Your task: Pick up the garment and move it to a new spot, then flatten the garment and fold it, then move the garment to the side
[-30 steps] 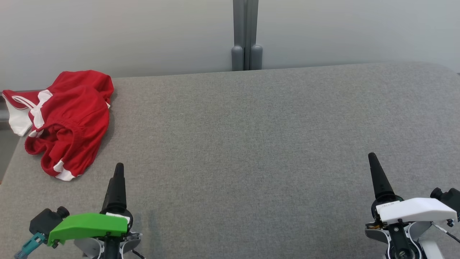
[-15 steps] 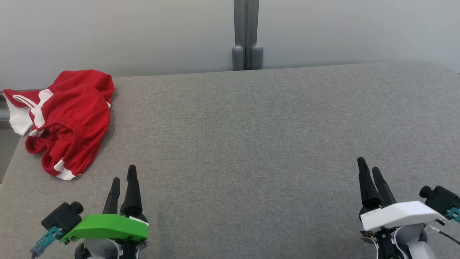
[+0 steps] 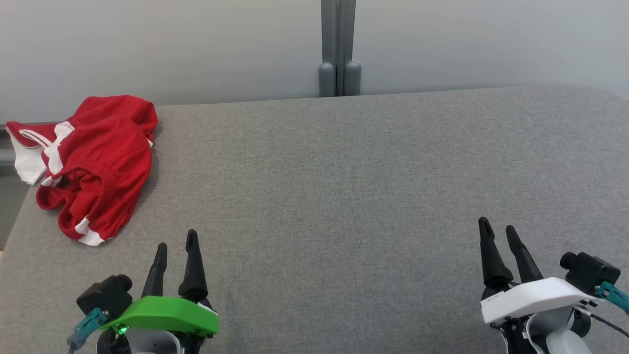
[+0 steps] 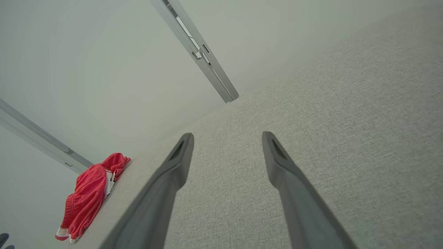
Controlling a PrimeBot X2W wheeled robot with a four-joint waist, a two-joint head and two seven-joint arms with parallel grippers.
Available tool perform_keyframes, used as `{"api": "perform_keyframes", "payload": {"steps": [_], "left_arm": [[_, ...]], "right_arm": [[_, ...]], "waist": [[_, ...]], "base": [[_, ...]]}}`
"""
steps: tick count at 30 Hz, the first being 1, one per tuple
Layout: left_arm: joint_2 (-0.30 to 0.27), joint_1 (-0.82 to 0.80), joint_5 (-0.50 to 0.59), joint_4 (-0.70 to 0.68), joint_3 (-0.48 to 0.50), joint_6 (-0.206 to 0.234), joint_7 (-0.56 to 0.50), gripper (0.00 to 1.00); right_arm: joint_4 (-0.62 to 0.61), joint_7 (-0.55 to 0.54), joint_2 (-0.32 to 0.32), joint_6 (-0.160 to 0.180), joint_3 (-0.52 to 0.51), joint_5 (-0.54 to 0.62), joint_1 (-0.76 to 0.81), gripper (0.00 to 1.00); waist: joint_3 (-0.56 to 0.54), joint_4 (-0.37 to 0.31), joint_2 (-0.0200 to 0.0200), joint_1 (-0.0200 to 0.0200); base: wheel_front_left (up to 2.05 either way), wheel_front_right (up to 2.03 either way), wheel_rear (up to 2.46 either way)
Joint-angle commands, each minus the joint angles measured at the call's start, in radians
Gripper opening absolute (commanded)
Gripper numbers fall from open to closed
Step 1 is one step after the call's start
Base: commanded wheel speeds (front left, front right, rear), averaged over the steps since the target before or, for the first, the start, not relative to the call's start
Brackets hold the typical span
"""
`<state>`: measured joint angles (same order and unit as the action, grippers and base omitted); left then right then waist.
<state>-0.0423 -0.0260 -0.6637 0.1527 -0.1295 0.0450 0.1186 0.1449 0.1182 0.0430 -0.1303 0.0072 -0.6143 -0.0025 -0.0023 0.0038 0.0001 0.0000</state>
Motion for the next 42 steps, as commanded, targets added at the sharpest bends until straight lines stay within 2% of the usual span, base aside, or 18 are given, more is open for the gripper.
{"api": "perform_keyframes", "payload": {"steps": [1, 25, 42], "left_arm": [[-0.007, 0.005, 0.036, -0.007, -0.003, 0.006, 0.011, 1.00], [-0.009, 0.002, 0.216, 0.050, -0.047, 0.031, 0.071, 1.00], [-0.010, 0.002, 0.314, 0.075, -0.077, 0.044, 0.108, 1.00]], "right_arm": [[-0.009, 0.012, 0.005, 0.000, 0.003, 0.033, 0.003, 1.00], [0.004, 0.072, 0.007, 0.000, 0.031, 0.300, 0.007, 1.00], [-0.003, 0.108, 0.008, 0.000, 0.047, 0.447, 0.015, 1.00]], "waist": [[0.000, 0.000, -0.0001, 0.0000], [-0.002, 0.006, -0.0001, 0.0000], [0.001, 0.008, -0.0001, 0.0000]], "base": [[0.00, 0.00, 0.00], [0.00, 0.00, 0.00], [0.00, 0.00, 0.00]]}}
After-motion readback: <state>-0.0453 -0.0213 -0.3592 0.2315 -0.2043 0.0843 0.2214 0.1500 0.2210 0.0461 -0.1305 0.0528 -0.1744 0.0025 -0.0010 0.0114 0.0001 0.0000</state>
